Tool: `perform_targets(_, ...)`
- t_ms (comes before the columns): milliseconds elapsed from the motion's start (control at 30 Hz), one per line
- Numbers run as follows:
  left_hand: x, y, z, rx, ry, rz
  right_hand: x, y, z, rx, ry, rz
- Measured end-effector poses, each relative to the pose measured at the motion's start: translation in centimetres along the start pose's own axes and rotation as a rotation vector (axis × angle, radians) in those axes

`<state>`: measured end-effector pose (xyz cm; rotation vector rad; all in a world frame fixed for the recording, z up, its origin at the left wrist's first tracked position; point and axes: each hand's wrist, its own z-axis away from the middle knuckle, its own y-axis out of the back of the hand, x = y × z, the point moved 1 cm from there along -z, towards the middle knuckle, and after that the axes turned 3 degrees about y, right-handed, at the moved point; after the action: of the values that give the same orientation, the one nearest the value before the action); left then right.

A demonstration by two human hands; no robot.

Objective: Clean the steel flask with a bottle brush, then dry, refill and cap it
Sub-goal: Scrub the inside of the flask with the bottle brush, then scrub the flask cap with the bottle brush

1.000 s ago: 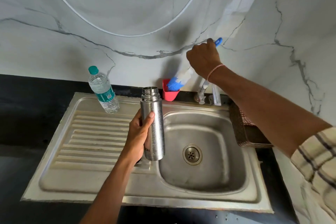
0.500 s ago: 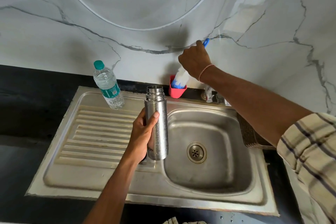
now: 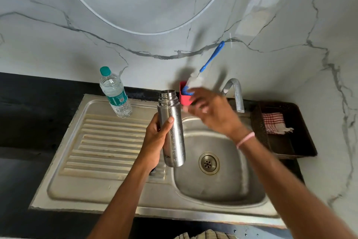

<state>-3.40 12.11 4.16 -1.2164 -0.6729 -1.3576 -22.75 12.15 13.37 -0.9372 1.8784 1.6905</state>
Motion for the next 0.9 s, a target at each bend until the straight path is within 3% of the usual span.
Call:
perform_targets(67,-0.1,-0.7,0.3,-0.052,0.003,-0.013,1.0,-1.9,3.7,-0.178,-0.173,-0.08)
perform_targets(133,-0.3,-1.9,0.8,-0.12,0.02,-0.007,1.8,-3.5,6.1,-0.21,-0.246,-0.075)
perform_targets(300,-2.5,-5.1,2.4,-0.237,0.047,-0.02,3.6,-5.4,9.6,0.132,-0.25,0.136)
perform_targets(433,-4.7,-6.0,3.7,-0.244,0.002,-0.121,5.6,-4.6,12.2,0.124,-0.326,0.287)
perform_targets(633,-12.9,-1.0,5.3,0.068,-0.259,-1.135,9.6,-3.1,16.0,-0.087,-0.409,0.424)
perform_targets(767,-18.6,1.8,7.2,0.084,-0.217,-1.479,10.9,-3.3,17.4,-0.245,-0.441,0.538)
perform_targets(900,-21.7,4.5,7.6,0.015,-0.144,-1.585,11.3,-3.6,17.0,-0.386,-0.415,0.728)
